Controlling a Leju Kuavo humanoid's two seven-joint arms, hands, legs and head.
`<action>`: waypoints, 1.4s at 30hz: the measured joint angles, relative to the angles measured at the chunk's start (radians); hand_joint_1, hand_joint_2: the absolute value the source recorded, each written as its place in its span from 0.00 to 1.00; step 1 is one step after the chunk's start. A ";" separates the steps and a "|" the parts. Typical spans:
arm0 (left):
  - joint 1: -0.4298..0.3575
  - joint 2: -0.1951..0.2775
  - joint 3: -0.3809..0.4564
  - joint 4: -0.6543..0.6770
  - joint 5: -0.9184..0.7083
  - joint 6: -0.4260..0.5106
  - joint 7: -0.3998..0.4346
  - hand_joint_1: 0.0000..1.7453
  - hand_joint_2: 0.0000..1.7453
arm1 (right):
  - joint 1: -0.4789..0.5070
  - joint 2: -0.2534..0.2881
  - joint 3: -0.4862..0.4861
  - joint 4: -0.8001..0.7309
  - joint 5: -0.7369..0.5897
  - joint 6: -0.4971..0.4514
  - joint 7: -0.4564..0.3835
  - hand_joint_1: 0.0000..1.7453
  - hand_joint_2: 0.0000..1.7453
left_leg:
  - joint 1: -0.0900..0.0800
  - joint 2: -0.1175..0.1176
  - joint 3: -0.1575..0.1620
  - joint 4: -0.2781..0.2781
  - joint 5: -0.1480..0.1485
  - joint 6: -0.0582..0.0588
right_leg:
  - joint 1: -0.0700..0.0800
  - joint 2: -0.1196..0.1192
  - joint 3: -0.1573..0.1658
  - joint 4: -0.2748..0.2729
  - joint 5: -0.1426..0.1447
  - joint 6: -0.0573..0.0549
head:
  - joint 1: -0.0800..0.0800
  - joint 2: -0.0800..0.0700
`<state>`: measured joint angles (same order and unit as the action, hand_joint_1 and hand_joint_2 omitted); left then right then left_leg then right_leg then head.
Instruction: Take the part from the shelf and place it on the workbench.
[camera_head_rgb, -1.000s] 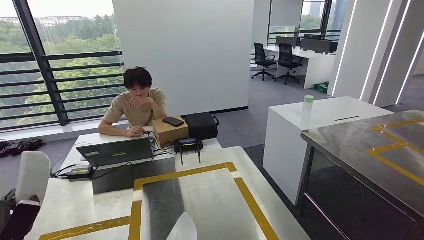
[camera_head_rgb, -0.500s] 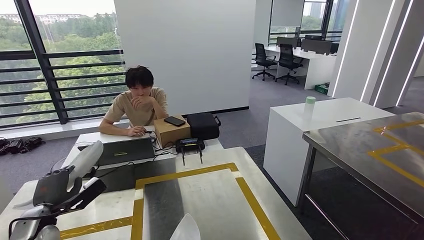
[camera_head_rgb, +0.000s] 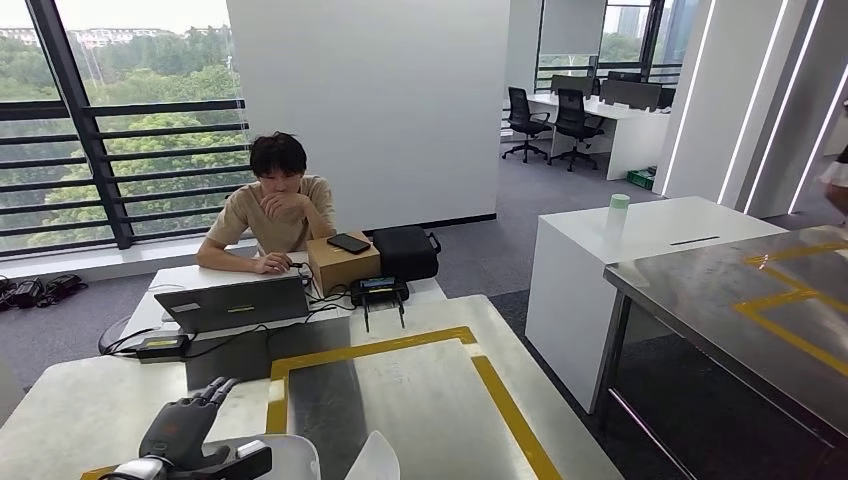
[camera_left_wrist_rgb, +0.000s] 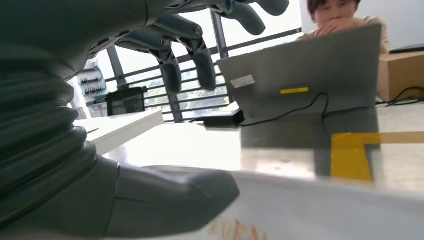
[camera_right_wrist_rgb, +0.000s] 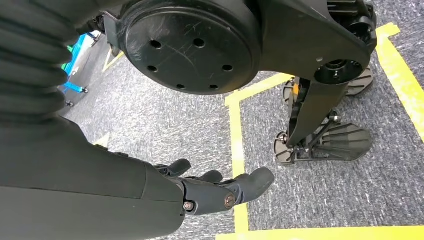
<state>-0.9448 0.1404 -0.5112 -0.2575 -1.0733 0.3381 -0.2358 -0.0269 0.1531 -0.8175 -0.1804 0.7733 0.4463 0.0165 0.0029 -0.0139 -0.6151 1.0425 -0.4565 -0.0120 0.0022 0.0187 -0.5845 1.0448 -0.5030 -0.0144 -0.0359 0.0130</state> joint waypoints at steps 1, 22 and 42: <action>0.000 0.005 0.000 0.001 0.001 -0.007 0.004 0.00 0.00 | 0.000 0.000 0.000 0.000 0.000 0.000 0.000 0.00 0.00 | 0.000 0.000 0.000 0.000 0.000 0.000 | 0.000 0.000 0.000 0.000 0.000 0.000 | 0.000 0.000; 0.016 0.003 0.003 -0.036 0.003 0.176 0.047 0.00 0.00 | -0.006 -0.004 -0.006 0.000 -0.017 0.000 -0.005 0.00 0.00 | 0.028 0.015 0.000 -0.042 0.044 0.003 | -0.046 -0.014 -0.024 0.085 -0.034 0.069 | 0.001 0.000; 0.092 0.098 0.141 -0.278 -0.028 0.363 0.050 0.00 0.00 | -0.003 -0.006 -0.017 0.001 -0.004 0.000 0.019 0.00 0.00 | -0.019 0.023 0.081 0.001 -0.075 0.013 | -0.013 -0.004 -0.102 0.015 0.106 0.006 | -0.001 0.000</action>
<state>-0.8529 0.2384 -0.3700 -0.5352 -1.1014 0.7015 -0.1859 -0.0303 0.1469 -0.8345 -0.1797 0.7693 0.4463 0.0358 -0.0163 0.0086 -0.5341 1.0435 -0.5311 0.0008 -0.0106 0.0143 -0.6862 1.0600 -0.3973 -0.0088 -0.0366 0.0130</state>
